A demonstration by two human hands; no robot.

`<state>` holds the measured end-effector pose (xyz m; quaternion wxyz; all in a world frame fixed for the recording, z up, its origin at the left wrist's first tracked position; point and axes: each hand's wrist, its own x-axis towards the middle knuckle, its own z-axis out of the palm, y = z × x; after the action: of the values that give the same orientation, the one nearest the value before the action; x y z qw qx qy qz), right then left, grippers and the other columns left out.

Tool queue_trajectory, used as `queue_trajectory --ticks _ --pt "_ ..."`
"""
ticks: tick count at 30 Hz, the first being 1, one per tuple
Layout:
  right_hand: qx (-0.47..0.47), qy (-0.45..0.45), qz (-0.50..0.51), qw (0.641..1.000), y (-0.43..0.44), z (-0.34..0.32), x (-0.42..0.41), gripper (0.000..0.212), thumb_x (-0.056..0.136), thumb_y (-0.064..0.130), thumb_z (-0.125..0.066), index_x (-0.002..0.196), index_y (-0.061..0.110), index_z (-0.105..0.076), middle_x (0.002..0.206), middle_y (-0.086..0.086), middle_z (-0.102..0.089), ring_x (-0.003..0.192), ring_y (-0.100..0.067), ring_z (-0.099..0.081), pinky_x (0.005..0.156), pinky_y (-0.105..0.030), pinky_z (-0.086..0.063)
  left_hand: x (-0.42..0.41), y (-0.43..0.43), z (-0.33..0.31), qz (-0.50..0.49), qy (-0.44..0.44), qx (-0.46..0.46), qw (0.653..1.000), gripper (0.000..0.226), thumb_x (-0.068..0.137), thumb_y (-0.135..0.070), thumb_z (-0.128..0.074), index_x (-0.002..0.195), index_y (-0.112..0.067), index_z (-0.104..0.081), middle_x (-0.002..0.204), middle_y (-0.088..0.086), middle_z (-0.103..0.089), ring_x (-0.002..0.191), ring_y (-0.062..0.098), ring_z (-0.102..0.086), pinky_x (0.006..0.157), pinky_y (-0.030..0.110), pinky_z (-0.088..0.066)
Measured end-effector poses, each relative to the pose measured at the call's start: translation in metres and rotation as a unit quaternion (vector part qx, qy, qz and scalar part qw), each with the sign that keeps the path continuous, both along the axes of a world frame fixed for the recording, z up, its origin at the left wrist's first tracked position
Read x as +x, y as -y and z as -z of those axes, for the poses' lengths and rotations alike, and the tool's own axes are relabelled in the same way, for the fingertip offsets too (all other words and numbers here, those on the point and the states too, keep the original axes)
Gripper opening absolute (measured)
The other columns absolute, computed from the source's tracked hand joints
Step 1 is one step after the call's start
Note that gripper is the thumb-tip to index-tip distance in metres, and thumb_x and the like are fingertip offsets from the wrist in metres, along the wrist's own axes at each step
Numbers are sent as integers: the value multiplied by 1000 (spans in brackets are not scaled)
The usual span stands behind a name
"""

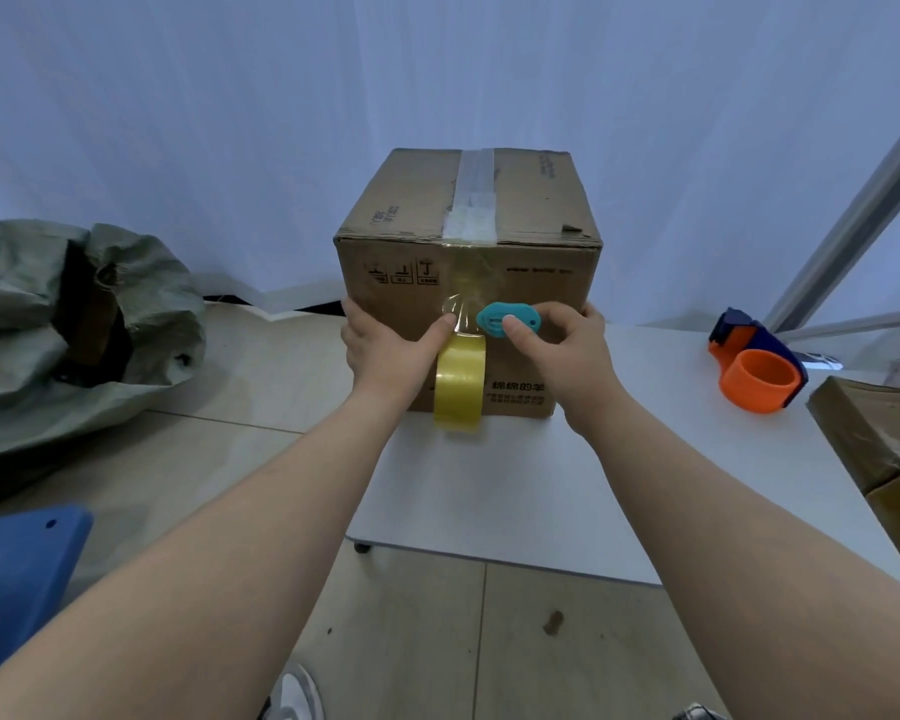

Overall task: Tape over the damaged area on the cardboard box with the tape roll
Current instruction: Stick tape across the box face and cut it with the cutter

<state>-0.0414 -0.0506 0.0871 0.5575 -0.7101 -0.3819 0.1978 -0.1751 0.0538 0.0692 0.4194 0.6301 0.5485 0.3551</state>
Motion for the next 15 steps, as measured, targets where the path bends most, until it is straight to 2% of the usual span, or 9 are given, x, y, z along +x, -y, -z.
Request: queue_trajectory --ticks 7,10,12,14,15 --pt "-36 -7 6 999 40 -5 -2 22 78 37 -71 95 26 -63 129 -8 -35 109 -23 -49 93 -35 -49 -8 38 -7 16 -15 -19 1000 120 69 -55 -72 148 -13 8 153 15 -11 139 35 -21 112 47 -24" --pt "-51 2 -1 999 51 -9 -3 26 79 37 -69 100 22 -63 125 -10 -44 104 -21 -51 80 -26 -48 -20 43 -15 47 1 -43 998 114 72 -49 -74 149 -14 3 152 12 -13 137 32 -25 111 45 -27" --pt "-55 31 39 997 53 -12 -2 25 80 37 -68 99 22 -62 122 -9 -46 106 -22 -50 82 -27 -48 -29 45 -22 52 -13 -29 998 100 74 -45 -73 145 -12 -13 146 11 -20 131 31 -34 107 43 -33" --pt "-52 71 102 991 53 -14 -2 20 79 36 -68 93 24 -60 113 -5 -44 106 -21 -45 90 -31 -46 -35 47 -27 35 -21 2 999 71 76 -43 -70 126 -12 -30 134 10 -28 116 31 -44 97 41 -41" --pt "-42 80 110 990 54 -16 -3 18 80 36 -67 91 24 -59 105 -3 -46 101 -20 -47 87 -30 -46 -36 48 -30 38 -16 8 999 58 78 -43 -68 115 -14 -34 129 10 -32 107 29 -46 88 39 -43"
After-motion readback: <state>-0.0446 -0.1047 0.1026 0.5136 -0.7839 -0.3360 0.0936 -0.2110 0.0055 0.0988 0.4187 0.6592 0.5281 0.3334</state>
